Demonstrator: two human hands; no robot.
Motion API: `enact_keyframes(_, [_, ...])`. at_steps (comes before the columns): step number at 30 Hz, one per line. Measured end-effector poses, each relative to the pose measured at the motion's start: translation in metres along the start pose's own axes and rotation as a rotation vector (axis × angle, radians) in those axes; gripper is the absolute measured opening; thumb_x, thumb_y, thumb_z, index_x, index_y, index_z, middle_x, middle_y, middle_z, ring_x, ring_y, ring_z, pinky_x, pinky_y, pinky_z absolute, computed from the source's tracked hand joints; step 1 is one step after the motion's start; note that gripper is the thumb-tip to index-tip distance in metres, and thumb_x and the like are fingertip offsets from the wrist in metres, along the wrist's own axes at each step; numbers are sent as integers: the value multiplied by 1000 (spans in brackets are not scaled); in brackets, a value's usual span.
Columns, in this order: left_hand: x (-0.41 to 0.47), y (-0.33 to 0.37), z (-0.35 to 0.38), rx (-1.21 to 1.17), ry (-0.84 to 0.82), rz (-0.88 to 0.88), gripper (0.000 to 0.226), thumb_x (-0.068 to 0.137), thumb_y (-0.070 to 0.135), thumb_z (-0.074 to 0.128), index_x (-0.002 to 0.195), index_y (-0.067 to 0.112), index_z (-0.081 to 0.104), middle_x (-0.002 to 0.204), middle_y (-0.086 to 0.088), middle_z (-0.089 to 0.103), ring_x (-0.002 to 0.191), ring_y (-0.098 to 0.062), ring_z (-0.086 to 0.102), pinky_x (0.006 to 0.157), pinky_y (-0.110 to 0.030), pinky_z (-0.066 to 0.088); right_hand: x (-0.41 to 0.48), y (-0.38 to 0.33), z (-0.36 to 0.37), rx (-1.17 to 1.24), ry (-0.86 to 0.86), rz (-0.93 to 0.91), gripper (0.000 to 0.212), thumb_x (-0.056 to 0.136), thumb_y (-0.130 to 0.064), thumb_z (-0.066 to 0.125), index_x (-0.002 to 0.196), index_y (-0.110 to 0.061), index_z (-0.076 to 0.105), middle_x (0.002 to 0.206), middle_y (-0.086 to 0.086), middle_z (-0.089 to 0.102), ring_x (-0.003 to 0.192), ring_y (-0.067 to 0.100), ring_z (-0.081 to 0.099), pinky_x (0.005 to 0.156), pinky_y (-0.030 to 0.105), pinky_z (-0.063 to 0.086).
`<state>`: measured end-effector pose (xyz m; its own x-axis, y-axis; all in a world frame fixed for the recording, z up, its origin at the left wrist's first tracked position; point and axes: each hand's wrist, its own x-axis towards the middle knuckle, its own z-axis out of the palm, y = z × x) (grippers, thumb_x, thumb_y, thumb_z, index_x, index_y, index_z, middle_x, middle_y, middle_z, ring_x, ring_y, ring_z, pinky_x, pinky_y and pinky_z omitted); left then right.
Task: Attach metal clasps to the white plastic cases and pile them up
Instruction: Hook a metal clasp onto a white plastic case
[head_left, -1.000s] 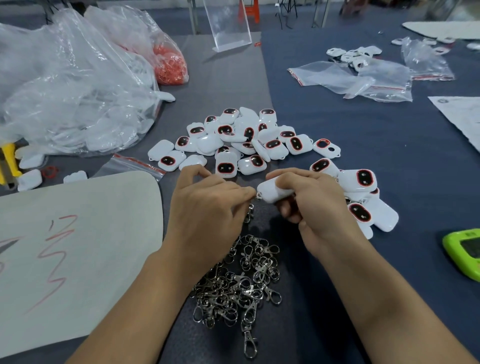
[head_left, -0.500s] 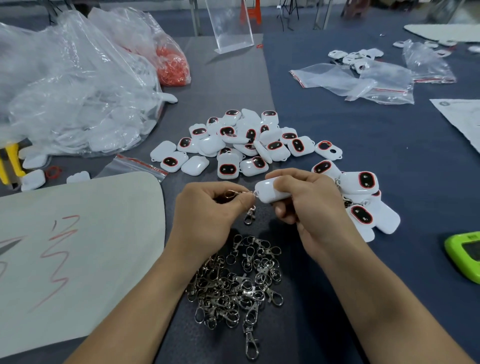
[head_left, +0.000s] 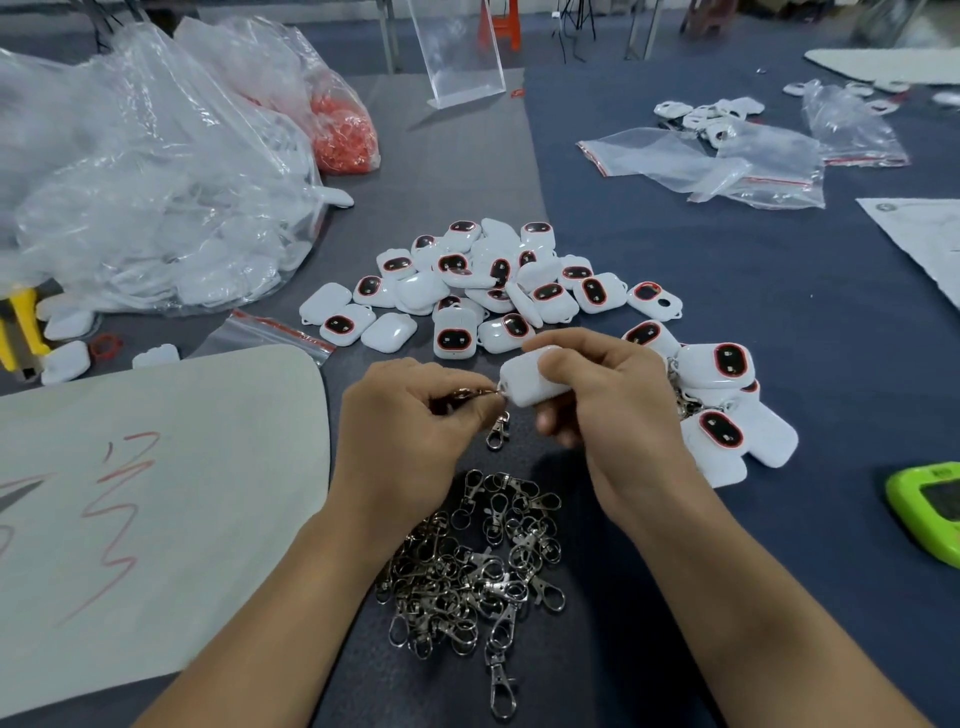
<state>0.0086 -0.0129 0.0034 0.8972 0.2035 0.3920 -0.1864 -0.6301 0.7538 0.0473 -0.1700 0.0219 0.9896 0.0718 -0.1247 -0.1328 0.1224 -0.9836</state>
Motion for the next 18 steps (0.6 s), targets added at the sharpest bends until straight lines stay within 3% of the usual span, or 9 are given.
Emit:
enact_keyframes(3, [2,4,3,-341,5,-176,23,75,24,87,83,45,80,76,16,77,69,-2,68,66,-14,52,1,-4,-2,173,-23,151,23,95,2,55,87,-8,74,69,13,70,40,14,49,36,21,32])
enact_keyframes(6, [4,5,4,-493,-44,-240,23,77,17,85,88,38,82,83,6,79,77,-6,71,75,-18,55,2,-4,-4,197,-35,170,23,95,2,54,88,-7,74,67,12,69,41,13,48,37,21,31])
enact_keyframes(9, [4,4,4,-497,-74,-269,23,75,16,85,88,35,82,84,3,79,78,-9,72,76,-22,58,3,-4,-6,214,-39,169,23,95,2,54,88,-7,74,69,13,70,40,14,48,37,21,31])
enact_keyframes(18, [4,5,6,-479,-83,-263,24,78,4,83,77,28,81,74,5,77,68,-1,66,68,-13,50,2,-2,-5,141,-48,139,24,95,2,53,88,-8,74,66,10,68,39,13,46,36,20,30])
